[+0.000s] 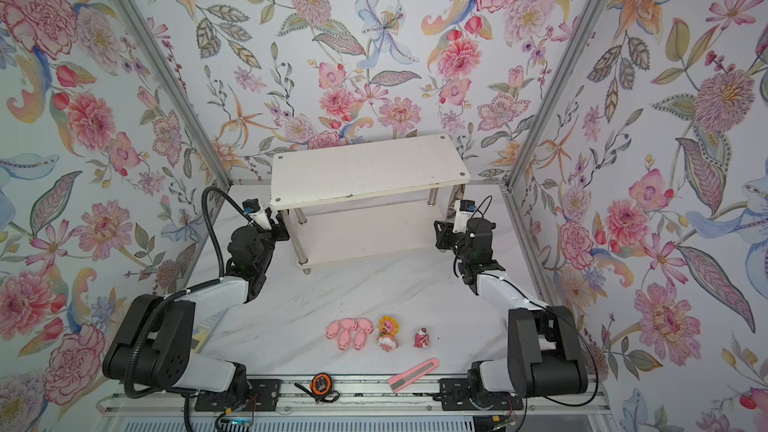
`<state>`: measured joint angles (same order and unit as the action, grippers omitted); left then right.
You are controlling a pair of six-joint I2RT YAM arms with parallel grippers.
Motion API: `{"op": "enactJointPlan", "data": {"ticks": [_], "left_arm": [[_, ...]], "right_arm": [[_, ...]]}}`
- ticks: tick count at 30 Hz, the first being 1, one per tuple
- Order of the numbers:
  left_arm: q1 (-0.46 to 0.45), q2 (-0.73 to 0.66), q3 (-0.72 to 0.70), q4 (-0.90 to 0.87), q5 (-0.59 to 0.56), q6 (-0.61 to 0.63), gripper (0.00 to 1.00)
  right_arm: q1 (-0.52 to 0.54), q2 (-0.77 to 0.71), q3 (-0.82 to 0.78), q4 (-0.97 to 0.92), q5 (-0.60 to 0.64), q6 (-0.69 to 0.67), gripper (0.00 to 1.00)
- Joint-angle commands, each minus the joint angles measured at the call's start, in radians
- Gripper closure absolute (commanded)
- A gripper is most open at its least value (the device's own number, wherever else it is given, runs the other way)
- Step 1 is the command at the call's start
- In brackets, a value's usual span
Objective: Organize plastic toys on shelves
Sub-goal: Move the shelf to the top-center of the table.
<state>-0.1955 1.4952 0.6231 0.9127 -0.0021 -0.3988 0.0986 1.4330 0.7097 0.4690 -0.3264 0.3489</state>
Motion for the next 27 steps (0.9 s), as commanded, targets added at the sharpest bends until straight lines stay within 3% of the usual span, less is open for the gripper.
{"op": "enactJointPlan", "data": {"ticks": [1, 9, 17, 22, 27], "left_arm": [[-0.014, 0.057, 0.075, 0.051, 0.020, -0.008, 0.40], [-0.013, 0.213, 0.198, 0.073, 0.034, -0.011, 0.41], [-0.014, 0.258, 0.256, 0.053, 0.025, 0.002, 0.38], [-0.014, 0.214, 0.217, 0.052, 0.027, -0.020, 0.37], [-0.014, 0.083, 0.086, 0.049, -0.024, -0.014, 0.37]], "right_arm": [[-0.005, 0.066, 0.058, 0.053, -0.079, 0.039, 0.78], [-0.004, 0.139, 0.096, 0.072, -0.120, 0.059, 0.77], [0.014, 0.060, 0.072, -0.025, -0.095, 0.025, 0.72], [0.076, -0.068, 0.038, -0.207, 0.048, -0.062, 0.70], [0.186, -0.203, 0.002, -0.356, 0.220, -0.154, 0.69]]}}
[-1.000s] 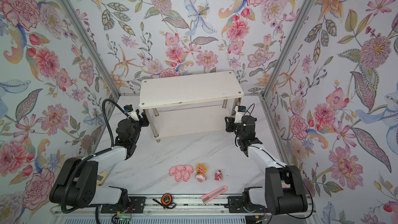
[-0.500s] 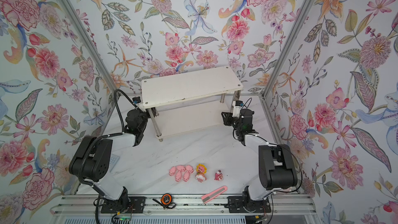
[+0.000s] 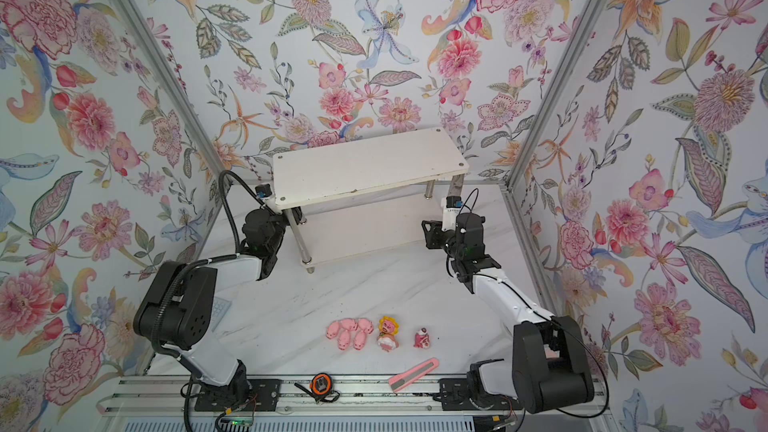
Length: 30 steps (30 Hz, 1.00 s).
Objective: Organize plastic toys on shelves
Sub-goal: Move the shelf to the top-center of the table.
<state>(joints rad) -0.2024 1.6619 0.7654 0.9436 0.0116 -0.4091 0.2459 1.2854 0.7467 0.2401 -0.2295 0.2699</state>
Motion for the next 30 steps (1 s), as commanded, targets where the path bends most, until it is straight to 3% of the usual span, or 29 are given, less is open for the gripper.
{"op": "enactJointPlan", "data": {"ticks": [1, 6, 10, 12, 16, 19, 22, 30], "left_arm": [[-0.007, -0.125, -0.086, 0.001, -0.052, 0.001, 0.37], [-0.013, -0.309, -0.237, -0.114, -0.076, 0.022, 0.35], [-0.043, -0.493, -0.359, -0.227, -0.092, 0.050, 0.29], [-0.068, -0.580, -0.397, -0.288, -0.107, 0.061, 0.28], [-0.122, -0.702, -0.427, -0.370, -0.107, 0.081, 0.18], [-0.148, -0.720, -0.420, -0.368, -0.113, 0.081, 0.12], [-0.173, -0.686, -0.400, -0.330, -0.129, 0.081, 0.01], [-0.258, -0.557, -0.333, -0.267, -0.176, 0.105, 0.01]], "right_arm": [[0.055, -0.081, -0.054, -0.128, 0.134, -0.074, 0.68], [0.081, -0.184, -0.154, -0.037, 0.157, -0.063, 0.68], [-0.009, -0.215, -0.178, 0.016, 0.097, -0.023, 0.67], [-0.075, -0.205, -0.173, 0.053, 0.029, 0.007, 0.57], [-0.168, -0.163, -0.147, 0.144, -0.068, 0.000, 0.26], [-0.192, -0.098, -0.095, 0.184, -0.128, -0.071, 0.15], [-0.210, -0.010, -0.021, 0.195, -0.186, -0.133, 0.13], [-0.311, 0.185, 0.138, 0.241, -0.332, -0.091, 0.25]]}}
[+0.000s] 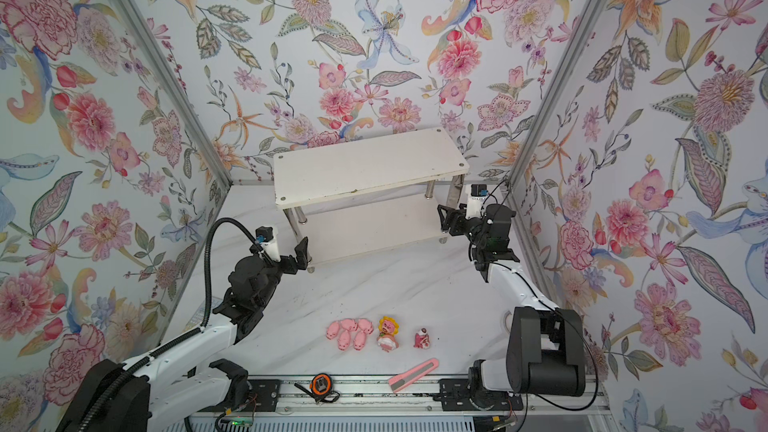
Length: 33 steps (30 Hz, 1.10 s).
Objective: Organize plastic toys on shelves
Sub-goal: Move the shelf to the top-center of the table.
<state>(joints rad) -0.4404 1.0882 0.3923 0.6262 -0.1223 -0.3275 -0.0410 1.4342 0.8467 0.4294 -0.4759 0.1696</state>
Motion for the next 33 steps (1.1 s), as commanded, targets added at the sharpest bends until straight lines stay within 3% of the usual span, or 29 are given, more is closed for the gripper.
{"op": "enactJointPlan", "data": {"ticks": [1, 6, 10, 16, 22, 33], "left_arm": [[-0.023, 0.025, 0.047, 0.058, -0.052, 0.027, 0.01], [-0.024, 0.086, 0.107, 0.070, -0.100, 0.067, 0.01], [-0.024, 0.152, 0.174, 0.088, -0.123, 0.095, 0.01], [-0.021, 0.249, 0.273, 0.103, -0.162, 0.117, 0.02], [-0.011, 0.351, 0.382, 0.103, -0.185, 0.128, 0.01], [0.071, 0.410, 0.453, 0.113, -0.172, 0.108, 0.01]], "right_arm": [[-0.031, 0.052, 0.048, 0.062, -0.101, 0.018, 0.27], [-0.035, 0.112, 0.109, 0.085, -0.184, 0.048, 0.41], [-0.013, 0.125, 0.128, 0.092, -0.193, 0.040, 0.56], [0.015, 0.110, 0.111, 0.087, -0.190, 0.034, 0.70], [0.076, 0.036, 0.025, 0.107, -0.125, 0.033, 0.78], [0.194, -0.143, -0.154, 0.138, 0.037, 0.085, 0.82]]}}
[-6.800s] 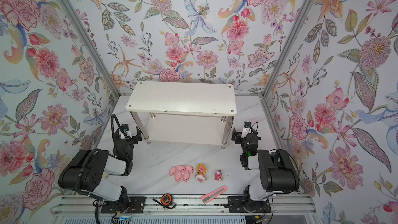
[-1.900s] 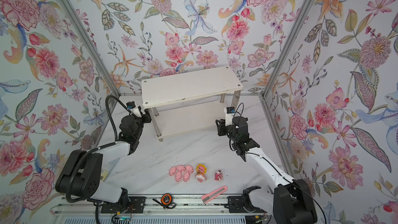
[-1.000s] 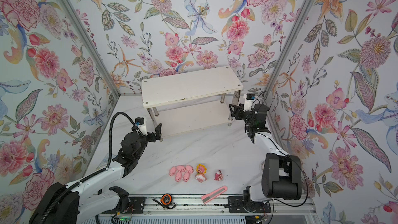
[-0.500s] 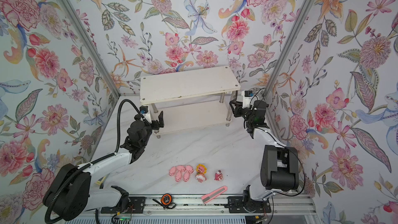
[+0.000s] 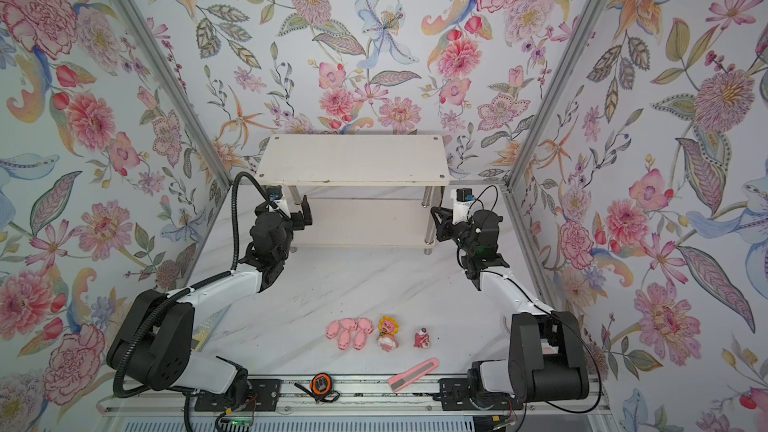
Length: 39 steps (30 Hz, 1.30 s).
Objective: Organize plastic toys on shelves
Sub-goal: Move the shelf to the top-center of the table.
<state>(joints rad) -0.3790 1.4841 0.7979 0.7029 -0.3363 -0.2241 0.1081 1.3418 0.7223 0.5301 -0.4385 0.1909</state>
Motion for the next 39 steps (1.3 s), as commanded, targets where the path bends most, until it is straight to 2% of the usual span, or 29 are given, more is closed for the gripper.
{"op": "enactJointPlan", "data": {"ticks": [1, 7, 12, 20, 22, 25, 28, 33, 39], "left_arm": [[0.015, 0.017, 0.053, 0.029, 0.047, 0.002, 0.01], [0.020, -0.024, 0.000, 0.049, 0.073, -0.051, 0.01], [0.020, -0.136, -0.097, 0.037, 0.052, -0.086, 0.01], [0.018, -0.330, -0.198, -0.044, 0.068, -0.104, 0.01], [0.018, -0.365, -0.209, -0.066, 0.066, -0.104, 0.02], [0.017, -0.399, -0.214, -0.106, 0.062, -0.104, 0.03], [0.016, -0.420, -0.225, -0.131, 0.062, -0.102, 0.04], [0.017, -0.461, -0.268, -0.147, 0.068, -0.099, 0.04], [0.017, -0.494, -0.303, -0.186, 0.077, -0.103, 0.05]], "right_arm": [[0.055, -0.062, -0.036, 0.028, 0.018, 0.060, 0.82], [0.053, -0.069, -0.006, -0.056, 0.125, 0.042, 0.81], [-0.016, -0.016, 0.051, -0.096, 0.103, 0.078, 0.81], [-0.032, -0.036, 0.057, -0.108, 0.109, 0.083, 0.78], [-0.029, -0.053, 0.052, -0.124, 0.112, 0.089, 0.70], [-0.010, -0.094, 0.026, -0.165, 0.150, 0.100, 0.50], [0.037, -0.156, -0.005, -0.236, 0.230, 0.086, 0.40], [0.156, -0.254, -0.026, -0.423, 0.406, 0.014, 0.31], [0.340, -0.317, -0.008, -0.637, 0.618, -0.028, 0.29]]}}
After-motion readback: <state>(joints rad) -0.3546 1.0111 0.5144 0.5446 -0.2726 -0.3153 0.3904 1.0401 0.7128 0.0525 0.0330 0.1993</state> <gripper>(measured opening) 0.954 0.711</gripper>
